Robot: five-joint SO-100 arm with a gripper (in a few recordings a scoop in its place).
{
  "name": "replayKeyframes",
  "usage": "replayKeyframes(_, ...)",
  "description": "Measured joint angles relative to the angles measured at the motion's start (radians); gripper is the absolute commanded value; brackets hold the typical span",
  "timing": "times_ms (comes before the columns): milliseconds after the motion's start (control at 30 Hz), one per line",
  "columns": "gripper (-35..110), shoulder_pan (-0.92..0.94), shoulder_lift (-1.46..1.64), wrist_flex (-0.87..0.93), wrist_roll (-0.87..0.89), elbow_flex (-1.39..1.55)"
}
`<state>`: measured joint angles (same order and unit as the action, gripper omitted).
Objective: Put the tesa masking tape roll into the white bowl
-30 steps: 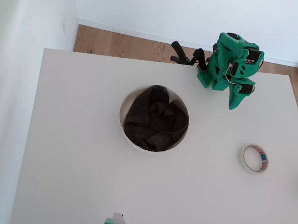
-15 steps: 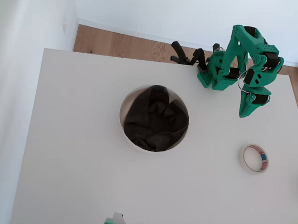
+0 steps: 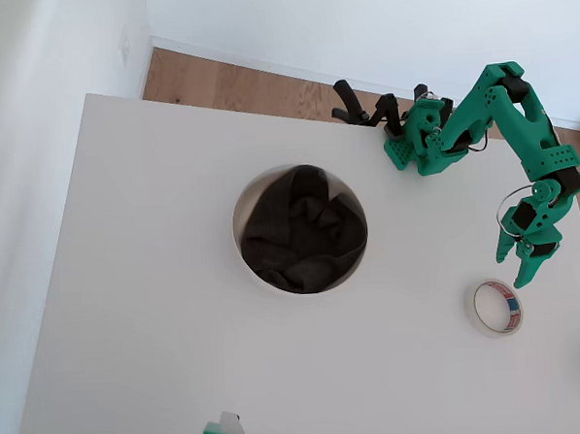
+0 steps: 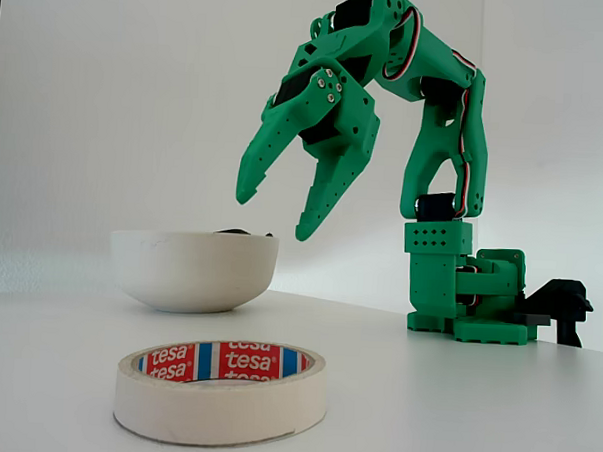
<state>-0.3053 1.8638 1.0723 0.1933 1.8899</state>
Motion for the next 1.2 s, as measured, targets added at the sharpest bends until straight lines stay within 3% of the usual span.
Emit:
replayKeyframes(400,30,-0.009,-0.242,-0.149,0.061,-0.041)
replayKeyframes(1200,31,-0.11,-0.304,-0.14,0.115,-0.043)
